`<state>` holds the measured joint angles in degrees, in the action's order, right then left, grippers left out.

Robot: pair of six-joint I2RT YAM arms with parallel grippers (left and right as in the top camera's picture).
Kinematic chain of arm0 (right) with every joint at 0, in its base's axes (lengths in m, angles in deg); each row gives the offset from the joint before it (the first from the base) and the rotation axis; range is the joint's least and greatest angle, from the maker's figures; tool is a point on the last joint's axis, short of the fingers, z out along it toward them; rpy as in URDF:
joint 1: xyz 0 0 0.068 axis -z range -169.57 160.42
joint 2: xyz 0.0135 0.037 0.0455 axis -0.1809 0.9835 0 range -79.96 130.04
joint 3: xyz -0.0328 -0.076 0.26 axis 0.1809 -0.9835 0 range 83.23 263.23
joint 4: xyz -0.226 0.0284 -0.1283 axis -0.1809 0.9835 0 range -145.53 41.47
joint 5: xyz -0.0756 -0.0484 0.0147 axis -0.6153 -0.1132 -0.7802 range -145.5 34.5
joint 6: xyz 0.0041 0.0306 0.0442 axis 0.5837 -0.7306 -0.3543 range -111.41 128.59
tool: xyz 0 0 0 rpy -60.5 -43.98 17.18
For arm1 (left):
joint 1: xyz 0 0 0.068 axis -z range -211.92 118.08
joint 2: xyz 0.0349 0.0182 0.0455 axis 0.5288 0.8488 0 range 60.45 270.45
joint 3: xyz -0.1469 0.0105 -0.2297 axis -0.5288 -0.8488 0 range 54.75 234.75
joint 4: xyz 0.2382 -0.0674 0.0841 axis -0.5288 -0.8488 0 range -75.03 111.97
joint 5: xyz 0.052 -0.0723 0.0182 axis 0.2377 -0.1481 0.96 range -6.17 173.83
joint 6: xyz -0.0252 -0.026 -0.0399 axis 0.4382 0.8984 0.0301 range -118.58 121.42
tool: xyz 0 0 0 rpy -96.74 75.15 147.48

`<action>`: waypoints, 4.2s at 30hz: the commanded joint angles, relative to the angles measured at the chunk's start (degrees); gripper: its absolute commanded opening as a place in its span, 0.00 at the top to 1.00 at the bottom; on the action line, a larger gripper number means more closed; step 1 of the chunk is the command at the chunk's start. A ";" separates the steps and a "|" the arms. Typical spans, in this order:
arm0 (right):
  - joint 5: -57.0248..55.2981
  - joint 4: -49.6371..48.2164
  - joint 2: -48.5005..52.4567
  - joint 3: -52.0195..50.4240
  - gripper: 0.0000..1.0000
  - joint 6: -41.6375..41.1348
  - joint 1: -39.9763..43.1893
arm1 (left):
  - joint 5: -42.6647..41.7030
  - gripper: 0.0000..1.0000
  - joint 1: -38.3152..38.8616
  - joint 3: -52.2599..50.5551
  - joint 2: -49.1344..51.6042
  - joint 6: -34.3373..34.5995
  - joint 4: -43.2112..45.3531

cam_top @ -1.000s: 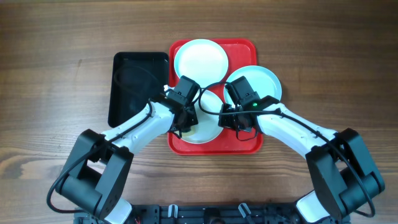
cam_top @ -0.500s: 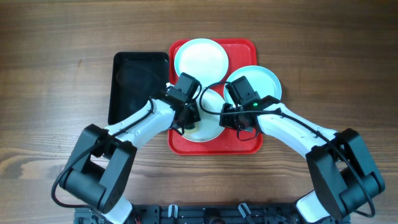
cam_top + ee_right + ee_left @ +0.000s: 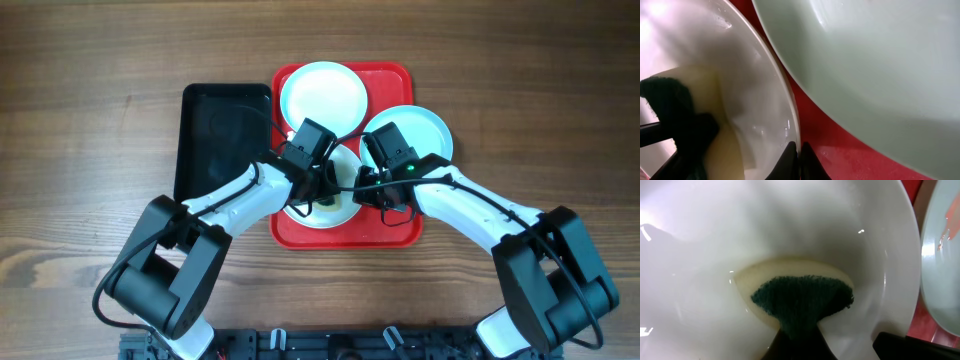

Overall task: Clean dirty plates on tray and stack at the side
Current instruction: 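Scrub the white plate surface with the sponge in the left gripper, then return the sponge with the left gripper into the black tray, then lift the cleaned white plate upward with the right gripper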

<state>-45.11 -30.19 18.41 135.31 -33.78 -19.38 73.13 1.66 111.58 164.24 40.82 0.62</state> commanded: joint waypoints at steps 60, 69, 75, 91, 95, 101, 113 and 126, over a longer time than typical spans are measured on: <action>2.91 -0.94 0.66 -0.09 0.96 0.33 -0.61 | 16.59 0.96 -28.55 -0.74 -11.54 -19.74 -4.04; 2.91 -0.92 0.66 -0.09 0.96 0.33 -0.61 | 16.57 0.96 -28.57 -0.74 -6.25 -20.98 -2.67; 2.91 -1.05 0.66 -0.09 0.96 0.35 -0.61 | 16.57 0.96 -28.57 -0.74 -5.62 -21.00 -2.62; 2.36 -0.85 0.66 -0.09 0.72 0.31 -0.63 | 16.55 0.48 -28.57 -0.04 -4.17 -20.98 -2.27; 1.79 -0.83 0.66 -0.09 0.77 0.26 -0.63 | 16.50 0.43 -28.57 0.61 -8.11 -20.98 -2.23; 1.81 -0.66 0.66 -0.09 0.96 0.31 -0.63 | 16.57 0.00 -28.57 0.61 -12.52 -20.98 -2.25; 7.43 -0.70 0.63 0.11 0.96 6.34 -0.57 | 16.15 0.00 -28.57 0.59 -12.50 -20.98 -2.25; 0.72 6.91 -8.79 4.87 0.96 7.89 -0.50 | 16.15 0.00 -28.57 0.59 -12.50 -20.98 -2.25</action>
<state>-42.66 -24.18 13.62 137.45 -27.31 -19.55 88.74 -26.64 111.39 152.15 20.12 -1.78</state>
